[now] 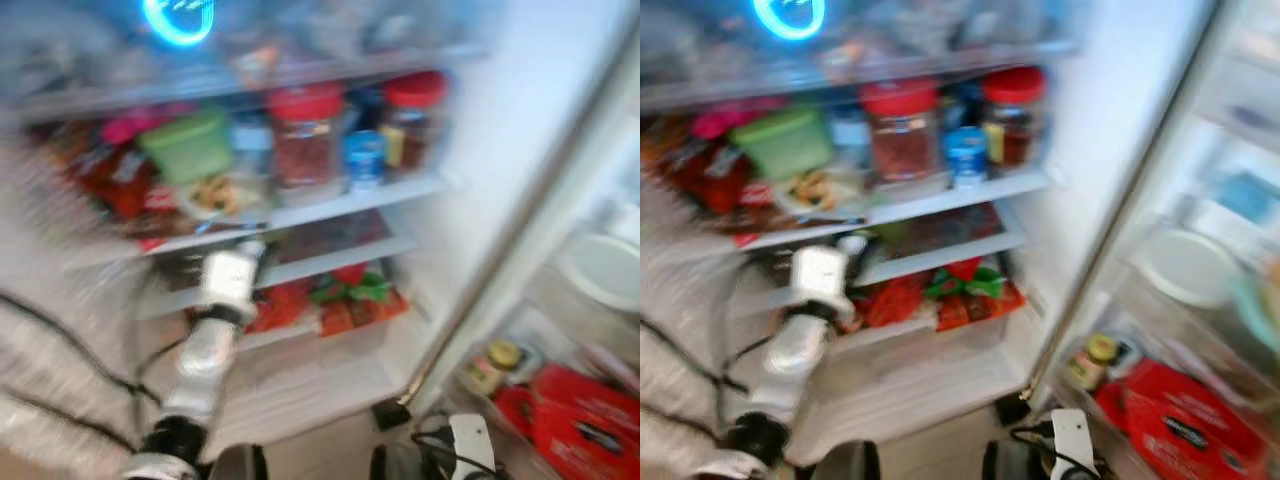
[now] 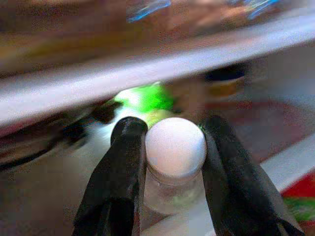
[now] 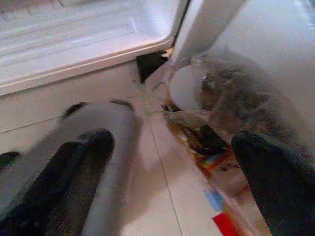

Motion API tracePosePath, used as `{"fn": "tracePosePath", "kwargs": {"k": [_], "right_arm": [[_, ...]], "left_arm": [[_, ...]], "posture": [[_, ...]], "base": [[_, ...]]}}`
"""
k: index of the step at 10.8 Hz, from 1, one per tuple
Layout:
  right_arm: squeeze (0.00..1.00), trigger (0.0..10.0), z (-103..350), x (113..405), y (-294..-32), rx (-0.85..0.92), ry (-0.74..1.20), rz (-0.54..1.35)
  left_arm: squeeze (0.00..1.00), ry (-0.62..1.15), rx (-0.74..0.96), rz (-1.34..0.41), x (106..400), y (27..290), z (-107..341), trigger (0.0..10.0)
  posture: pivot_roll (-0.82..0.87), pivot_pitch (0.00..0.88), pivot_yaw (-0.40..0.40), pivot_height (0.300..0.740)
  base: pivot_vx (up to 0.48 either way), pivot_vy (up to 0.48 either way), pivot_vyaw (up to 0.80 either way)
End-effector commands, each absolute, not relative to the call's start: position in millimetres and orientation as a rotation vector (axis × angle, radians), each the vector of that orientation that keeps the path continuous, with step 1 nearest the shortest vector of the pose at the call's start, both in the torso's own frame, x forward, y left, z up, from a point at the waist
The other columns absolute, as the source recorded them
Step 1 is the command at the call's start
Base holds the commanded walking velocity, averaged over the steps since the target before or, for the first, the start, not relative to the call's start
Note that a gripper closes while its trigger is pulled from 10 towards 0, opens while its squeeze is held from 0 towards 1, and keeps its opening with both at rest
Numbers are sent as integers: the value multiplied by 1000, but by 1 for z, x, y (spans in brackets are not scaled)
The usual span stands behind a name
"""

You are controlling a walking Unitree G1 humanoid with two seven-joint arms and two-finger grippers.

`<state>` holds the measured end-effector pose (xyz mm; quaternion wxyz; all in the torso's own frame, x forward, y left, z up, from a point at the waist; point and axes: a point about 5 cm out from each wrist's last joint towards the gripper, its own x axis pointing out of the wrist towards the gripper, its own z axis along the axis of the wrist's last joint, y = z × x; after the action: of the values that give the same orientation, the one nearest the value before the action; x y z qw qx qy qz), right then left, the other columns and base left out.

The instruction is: Restocking fridge

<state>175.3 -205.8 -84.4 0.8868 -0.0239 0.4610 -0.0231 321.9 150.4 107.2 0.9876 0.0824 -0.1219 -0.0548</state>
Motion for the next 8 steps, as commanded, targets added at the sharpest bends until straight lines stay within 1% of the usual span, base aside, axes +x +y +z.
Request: {"fn": "tracePosePath", "kwargs": {"k": [1, 3, 7, 8], "right_arm": [[0, 10000, -90, 163, -206, -51, 1013, -45], [0, 10000, -90, 163, -207, -53, 1012, -44], [0, 10000, -90, 162, -208, -57, 1014, -34], [0, 10000, -90, 161, -208, -59, 1015, -32]], "left_arm": [[0, -267, 177, -106, 322, 147, 109, 10000], [0, -231, 205, -75, 323, 153, 99, 10000], [0, -110, 75, -11, 316, 160, 75, 10000], [0, -83, 72, -10, 314, 161, 70, 10000]], "posture": [[-56, 39, 2, 622], [-58, 38, 0, 622], [-57, 33, -7, 622], [-58, 33, -6, 622]], "base": [[0, 0, 0], [0, 0, 0], [0, 0, 0], [0, 0, 0]]}}
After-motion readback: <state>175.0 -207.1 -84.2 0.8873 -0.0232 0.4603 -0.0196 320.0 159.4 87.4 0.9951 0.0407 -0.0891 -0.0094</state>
